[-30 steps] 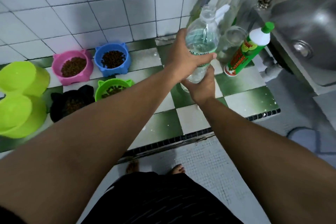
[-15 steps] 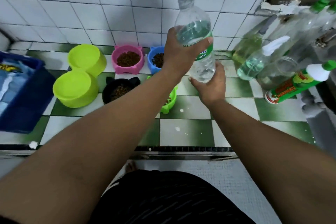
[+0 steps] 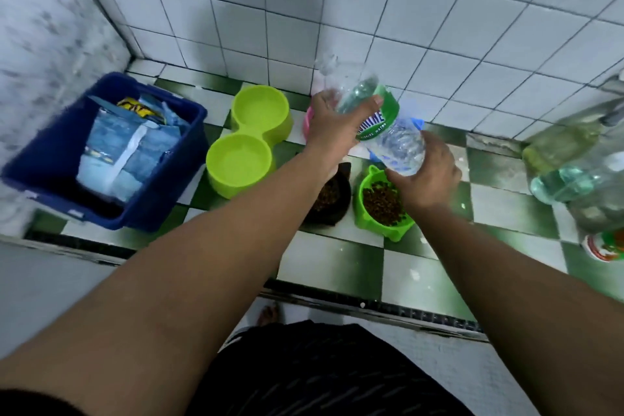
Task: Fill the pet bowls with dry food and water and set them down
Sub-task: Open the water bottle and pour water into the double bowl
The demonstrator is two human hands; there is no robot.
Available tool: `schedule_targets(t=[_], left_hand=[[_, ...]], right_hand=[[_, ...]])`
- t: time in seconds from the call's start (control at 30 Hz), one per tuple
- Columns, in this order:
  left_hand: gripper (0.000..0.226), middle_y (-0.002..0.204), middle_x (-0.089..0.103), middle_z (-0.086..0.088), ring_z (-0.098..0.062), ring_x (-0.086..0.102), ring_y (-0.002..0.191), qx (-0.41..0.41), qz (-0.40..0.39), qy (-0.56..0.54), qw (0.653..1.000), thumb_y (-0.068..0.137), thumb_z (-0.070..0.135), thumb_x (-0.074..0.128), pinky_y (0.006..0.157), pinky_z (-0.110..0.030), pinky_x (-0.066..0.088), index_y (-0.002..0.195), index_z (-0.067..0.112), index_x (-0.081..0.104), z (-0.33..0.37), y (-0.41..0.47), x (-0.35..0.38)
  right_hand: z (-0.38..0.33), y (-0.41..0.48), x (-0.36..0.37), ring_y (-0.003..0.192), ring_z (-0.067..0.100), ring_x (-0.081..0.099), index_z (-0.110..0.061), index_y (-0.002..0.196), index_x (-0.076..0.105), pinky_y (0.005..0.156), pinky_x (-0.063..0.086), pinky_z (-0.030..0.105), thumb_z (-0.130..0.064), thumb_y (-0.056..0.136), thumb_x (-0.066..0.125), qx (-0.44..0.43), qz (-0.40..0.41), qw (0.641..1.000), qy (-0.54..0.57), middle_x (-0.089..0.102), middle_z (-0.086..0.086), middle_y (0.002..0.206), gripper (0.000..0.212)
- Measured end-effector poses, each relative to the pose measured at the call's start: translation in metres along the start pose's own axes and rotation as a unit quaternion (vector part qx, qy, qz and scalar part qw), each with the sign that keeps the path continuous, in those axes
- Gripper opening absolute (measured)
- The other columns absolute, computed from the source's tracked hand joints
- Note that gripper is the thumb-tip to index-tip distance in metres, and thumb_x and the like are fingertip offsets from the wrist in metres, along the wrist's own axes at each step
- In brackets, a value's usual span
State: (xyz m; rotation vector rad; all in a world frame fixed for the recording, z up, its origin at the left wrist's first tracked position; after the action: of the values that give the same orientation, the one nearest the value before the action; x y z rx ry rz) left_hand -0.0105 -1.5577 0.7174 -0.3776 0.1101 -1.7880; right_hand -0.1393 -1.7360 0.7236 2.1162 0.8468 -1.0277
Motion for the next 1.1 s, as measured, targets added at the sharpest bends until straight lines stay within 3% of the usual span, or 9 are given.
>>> schedule_targets(t=[0.1,0.17,0.27,0.47,0.67,0.83,1.0,1.1], left_hand=[[0.076,0.131,0.059,-0.005,-0.025,0.073,0.102,-0.028,-0.004,-0.031,0.999,0.072,0.038,0.092,0.069,-0.045,0.065,0.130,0.018,0.047,-0.008,0.010,-0.019],[0.077,0.135,0.059,-0.007,-0.025,0.073,0.102,-0.039,-0.006,-0.040,0.998,0.073,0.035,0.091,0.064,-0.037,0.063,0.134,0.017,0.047,-0.009,0.017,-0.028],[0.085,0.136,0.060,-0.008,-0.027,0.072,0.105,-0.058,0.005,-0.055,0.997,0.067,0.040,0.093,0.065,-0.036,0.063,0.134,0.016,0.048,-0.013,0.024,-0.034],[0.075,0.127,0.065,-0.013,-0.029,0.074,0.100,-0.102,0.014,-0.080,0.991,0.077,0.037,0.088,0.069,-0.040,0.064,0.134,0.015,0.046,-0.035,0.038,-0.039],[0.054,0.114,0.073,-0.014,-0.031,0.073,0.101,-0.128,0.017,-0.087,0.988,0.084,0.034,0.083,0.072,-0.043,0.065,0.128,0.015,0.058,-0.046,0.050,-0.037],[0.055,0.114,0.073,-0.014,-0.033,0.073,0.101,-0.139,0.029,-0.107,0.984,0.083,0.033,0.084,0.073,-0.046,0.065,0.127,0.012,0.058,-0.051,0.060,-0.039],[0.072,0.109,0.074,-0.018,-0.031,0.077,0.089,-0.155,0.046,-0.114,0.980,0.081,0.034,0.085,0.069,-0.044,0.065,0.139,0.009,0.049,-0.053,0.066,-0.043],[0.063,0.105,0.075,-0.017,-0.030,0.076,0.089,-0.161,0.041,-0.108,0.980,0.085,0.033,0.082,0.070,-0.042,0.065,0.135,0.007,0.054,-0.056,0.070,-0.045]], right_hand=[[-0.010,0.004,0.012,0.130,0.021,0.045,-0.026,0.141,0.042,0.106,0.030,0.043,-0.035,0.067,0.084,-0.009,-0.014,1.000,0.000,0.052,0.001,0.138,0.085],[-0.017,0.007,0.019,0.129,0.021,0.045,-0.026,0.141,0.042,0.107,0.028,0.042,-0.034,0.068,0.084,-0.019,-0.017,1.000,-0.002,0.051,0.000,0.139,0.085],[-0.023,0.013,0.025,0.128,0.023,0.046,-0.024,0.140,0.044,0.107,0.029,0.044,-0.034,0.068,0.082,-0.033,-0.019,0.999,-0.014,0.052,0.003,0.139,0.082],[-0.028,0.027,0.028,0.125,0.026,0.050,-0.021,0.136,0.047,0.106,0.032,0.044,-0.032,0.065,0.083,-0.080,-0.010,0.996,-0.047,0.055,0.005,0.134,0.080],[-0.029,0.035,0.035,0.126,0.027,0.049,-0.018,0.137,0.049,0.103,0.032,0.043,-0.033,0.064,0.086,-0.105,-0.010,0.992,-0.073,0.056,0.007,0.135,0.083],[-0.032,0.042,0.040,0.127,0.025,0.046,-0.020,0.139,0.046,0.106,0.030,0.044,-0.037,0.065,0.086,-0.118,-0.017,0.989,-0.091,0.054,0.004,0.136,0.085],[-0.036,0.050,0.043,0.125,0.025,0.047,-0.022,0.138,0.048,0.106,0.028,0.041,-0.038,0.065,0.083,-0.124,-0.018,0.986,-0.108,0.055,0.002,0.134,0.083],[-0.038,0.050,0.045,0.126,0.025,0.047,-0.022,0.139,0.047,0.107,0.026,0.041,-0.037,0.066,0.083,-0.134,-0.023,0.984,-0.115,0.054,0.002,0.134,0.082]])
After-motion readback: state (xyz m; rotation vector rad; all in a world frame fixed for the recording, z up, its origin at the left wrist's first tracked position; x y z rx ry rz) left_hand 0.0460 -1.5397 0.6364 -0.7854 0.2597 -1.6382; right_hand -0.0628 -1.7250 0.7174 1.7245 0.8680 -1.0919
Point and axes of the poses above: each hand's wrist, its own y-axis towards the middle knuckle, its own x-axis out of the palm, z = x × y, the point moved 10 cm from there along y, towards the middle knuckle
